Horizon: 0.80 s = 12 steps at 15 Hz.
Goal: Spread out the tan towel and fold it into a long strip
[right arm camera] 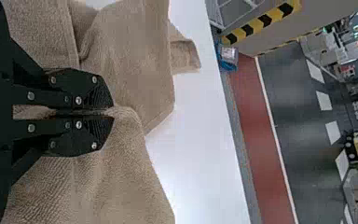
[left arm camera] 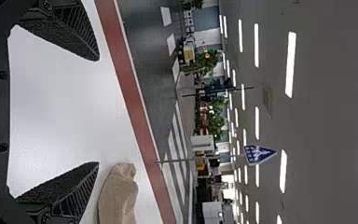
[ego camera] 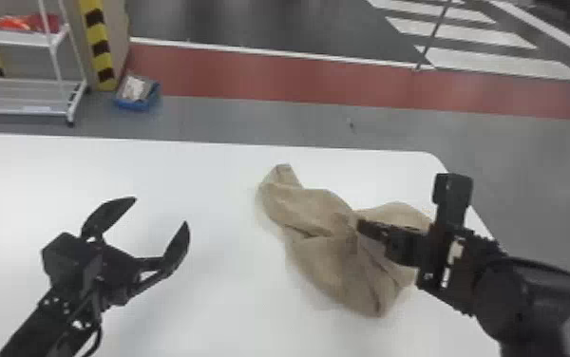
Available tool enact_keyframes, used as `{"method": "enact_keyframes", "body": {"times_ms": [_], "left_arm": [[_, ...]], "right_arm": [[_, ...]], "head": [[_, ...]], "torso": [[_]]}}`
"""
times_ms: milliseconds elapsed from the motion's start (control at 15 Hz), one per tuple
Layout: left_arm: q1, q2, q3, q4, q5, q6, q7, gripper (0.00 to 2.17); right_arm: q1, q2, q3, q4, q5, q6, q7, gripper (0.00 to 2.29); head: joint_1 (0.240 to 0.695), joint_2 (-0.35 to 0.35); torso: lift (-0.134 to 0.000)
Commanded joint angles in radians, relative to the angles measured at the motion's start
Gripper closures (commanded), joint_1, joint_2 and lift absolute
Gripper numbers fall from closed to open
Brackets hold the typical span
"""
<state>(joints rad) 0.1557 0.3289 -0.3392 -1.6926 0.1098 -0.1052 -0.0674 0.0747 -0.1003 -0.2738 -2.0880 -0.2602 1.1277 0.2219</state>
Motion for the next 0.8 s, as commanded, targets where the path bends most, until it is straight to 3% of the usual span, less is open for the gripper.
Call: {"method": "enact_keyframes", "body": {"times_ms": [0,67,133,200,400,533,733], "left_arm": [[-0.004,-0.002,0.002,0.013,-0.001,-0.006,0.000,0.09],[-0.007,-0.001,0.006,0.018,-0.001,-0.006,0.000,0.09],[-0.007,0.002,0.011,0.019,-0.001,-0.009,0.000,0.09],[-0.010,0.002,0.026,0.025,-0.001,-0.009,0.001,0.09],[-0.013,0.005,0.074,0.030,0.013,-0.012,0.015,0.09],[-0.010,0.009,0.089,0.033,0.021,-0.012,0.015,0.09],[-0.004,0.009,0.091,0.045,0.016,-0.015,0.015,0.09]], "right_arm": [[0.023,0.030,0.031,-0.159,-0.025,0.010,-0.003,1.90],[0.023,0.045,0.038,-0.210,-0.039,0.010,-0.006,1.90],[0.023,0.088,0.048,-0.261,-0.065,0.004,-0.010,1.90],[0.022,0.101,0.048,-0.303,-0.102,-0.002,-0.010,1.90],[0.025,0.101,0.048,-0.366,-0.241,-0.039,0.002,1.90],[0.022,0.101,0.058,-0.374,-0.314,-0.104,0.048,1.90],[0.023,0.101,0.059,-0.368,-0.461,-0.190,0.068,1.90]], "head": [[0.695,-0.210],[0.695,-0.198],[0.695,-0.169],[0.695,-0.155],[0.695,-0.077],[0.695,-0.032],[0.690,0.020]], "torso": [[-0.124],[-0.124],[-0.124],[-0.124],[-0.124],[-0.124],[-0.124]]}}
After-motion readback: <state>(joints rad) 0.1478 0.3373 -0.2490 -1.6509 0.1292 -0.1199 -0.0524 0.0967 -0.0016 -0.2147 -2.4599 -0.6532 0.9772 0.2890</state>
